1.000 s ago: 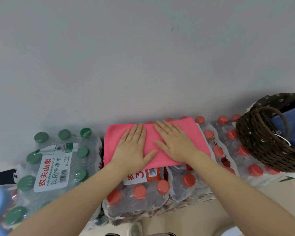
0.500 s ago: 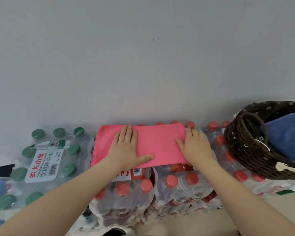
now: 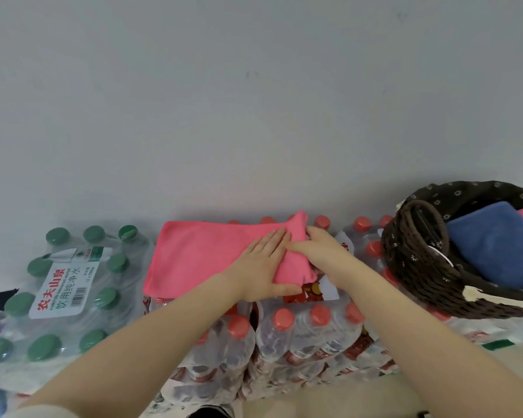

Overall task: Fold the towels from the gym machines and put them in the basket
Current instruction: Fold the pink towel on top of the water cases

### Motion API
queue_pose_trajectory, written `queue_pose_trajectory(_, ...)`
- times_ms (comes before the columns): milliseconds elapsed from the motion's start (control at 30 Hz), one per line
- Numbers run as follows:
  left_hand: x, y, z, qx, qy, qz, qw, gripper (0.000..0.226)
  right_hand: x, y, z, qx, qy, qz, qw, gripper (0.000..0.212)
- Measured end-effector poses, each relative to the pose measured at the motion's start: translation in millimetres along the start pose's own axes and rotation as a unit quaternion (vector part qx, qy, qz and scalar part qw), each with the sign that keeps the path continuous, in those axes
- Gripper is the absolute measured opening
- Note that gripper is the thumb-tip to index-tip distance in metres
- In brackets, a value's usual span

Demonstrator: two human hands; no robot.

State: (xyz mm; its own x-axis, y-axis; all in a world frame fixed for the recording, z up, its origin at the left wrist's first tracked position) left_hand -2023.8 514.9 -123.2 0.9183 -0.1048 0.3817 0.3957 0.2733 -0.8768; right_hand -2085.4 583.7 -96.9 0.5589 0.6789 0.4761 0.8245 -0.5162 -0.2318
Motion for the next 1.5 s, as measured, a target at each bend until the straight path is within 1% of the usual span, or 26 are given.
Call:
queue_pose_trajectory(100, 13, -11, -10, -0.015, 0.017, 0.008, 1.0, 0.114, -1, 8, -27, 0.084, -0.042, 0.032, 0.995, 0.025)
queue_pose_trajectory(167, 26, -16, -26, -0.047, -0.006, 0.003, 0.999, 0.121, 0, 22, -46, 0.193, -0.065, 0.044, 0.978, 0.026)
queue_pose_trajectory(200, 32, -15, -38, -0.066, -0.03, -0.008, 0.997, 0.119, -1, 30, -53, 0.259, -0.068, 0.06, 0.962, 0.026)
queue_pose_trajectory(233, 39, -14, -51, -0.082, -0.057, -0.018, 0.995, 0.113, -2, 41, -58, 0.317, -0.066, 0.072, 0.943, 0.03)
queue_pose_trajectory(267, 46, -13, -63, -0.09, -0.086, -0.024, 0.992, 0.1, -5, 53, -59, 0.36, -0.058, 0.077, 0.928, 0.035)
queue_pose_trajectory(333, 58, -11, -87, -0.075, -0.139, -0.021, 0.987, 0.072, -15, 77, -52, 0.4, -0.034, 0.067, 0.914, 0.041)
queue_pose_trajectory(367, 64, -11, -97, -0.054, -0.161, -0.008, 0.985, 0.065, -19, 87, -48, 0.405, -0.022, 0.063, 0.912, 0.042)
queue_pose_trajectory(433, 76, -11, -115, -0.006, -0.198, 0.026, 0.98, 0.061, -27, 99, -43, 0.408, -0.005, 0.065, 0.911, 0.052)
queue_pose_trajectory(500, 85, -14, -126, 0.035, -0.23, 0.072, 0.97, 0.063, -31, 105, -42, 0.413, 0.001, 0.074, 0.908, 0.062)
queue_pose_trajectory(533, 90, -15, -129, 0.054, -0.249, 0.095, 0.962, 0.067, -32, 106, -43, 0.409, -0.005, 0.08, 0.909, 0.064)
queue_pose_trajectory(567, 95, -18, -133, 0.076, -0.269, 0.117, 0.953, 0.072, -32, 107, -45, 0.399, -0.017, 0.08, 0.913, 0.062)
queue_pose_trajectory(600, 100, -20, -136, 0.101, -0.288, 0.134, 0.943, 0.078, -31, 109, -47, 0.392, -0.035, 0.075, 0.916, 0.056)
queue_pose_trajectory(667, 107, -21, -144, 0.165, -0.322, 0.149, 0.92, 0.085, -31, 114, -51, 0.394, -0.073, 0.064, 0.914, 0.036)
queue_pose_trajectory(733, 109, -16, -156, 0.243, -0.339, 0.14, 0.898, 0.075, -32, 118, -49, 0.443, -0.085, 0.059, 0.89, 0.03)
queue_pose_trajectory(767, 109, -12, -162, 0.269, -0.342, 0.13, 0.891, 0.067, -30, 119, -49, 0.477, -0.095, 0.076, 0.871, 0.03)
queue_pose_trajectory(800, 111, -9, -167, 0.289, -0.344, 0.125, 0.885, 0.061, -28, 120, -51, 0.497, -0.127, 0.106, 0.852, 0.029)
queue_pose_trajectory(833, 112, -7, -172, 0.31, -0.343, 0.125, 0.878, 0.057, -26, 122, -50, 0.505, -0.152, 0.127, 0.84, 0.029)
queue_pose_trajectory(867, 114, -5, -177, 0.341, -0.34, 0.126, 0.867, 0.054, -25, 123, -50, 0.499, -0.169, 0.141, 0.838, 0.032)
queue_pose_trajectory(900, 116, -3, -180, 0.38, -0.332, 0.13, 0.853, 0.049, -25, 125, -49, 0.49, -0.17, 0.141, 0.843, 0.039)
queue_pose_trajectory(933, 119, -1, -182, 0.419, -0.321, 0.136, 0.838, 0.041, -29, 129, -46, 0.489, -0.146, 0.112, 0.852, 0.048)
queue_pose_trajectory(1000, 123, -1, -183, 0.464, -0.303, 0.142, 0.82, 0.024, -36, 138, -35, 0.497, -0.105, 0.048, 0.86, 0.054)
queue_pose_trajectory(1100, 127, -1, -183, 0.51, -0.276, 0.164, 0.798, 0.024, -39, 142, -37, 0.485, -0.102, 0.007, 0.869, 0.059)
queue_pose_trajectory(1200, 130, -7, -181, 0.545, -0.241, 0.2, 0.778, 0.015, -42, 148, -45, 0.447, -0.106, -0.043, 0.887, 0.06)
queue_pose_trajectory(1333, 142, -12, -188, 0.582, -0.227, 0.244, 0.741, 0.016, -48, 162, -61, 0.319, -0.118, -0.092, 0.936, 0.056)
queue_pose_trajectory(1400, 147, -12, -194, 0.579, -0.238, 0.254, 0.737, 0.018, -52, 170, -63, 0.308, -0.117, -0.095, 0.939, 0.056)
queue_pose_trajectory(1500, 150, -11, -195, 0.583, -0.234, 0.258, 0.734, 0.016, -54, 170, -69, 0.307, -0.127, -0.077, 0.94, 0.065)
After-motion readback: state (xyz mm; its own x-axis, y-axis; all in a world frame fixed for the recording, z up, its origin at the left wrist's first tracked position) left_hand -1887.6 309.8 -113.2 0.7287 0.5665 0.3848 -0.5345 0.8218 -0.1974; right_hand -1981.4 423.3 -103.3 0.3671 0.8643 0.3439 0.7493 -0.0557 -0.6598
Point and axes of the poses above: each hand's wrist, its own x-axis away from the middle knuckle, its own y-axis out of the palm, z = x × y, the point moved 8 cm from there along -x, towards the middle knuckle, and after that the axes turned 12 degrees about -z, right-handed, at the moved point
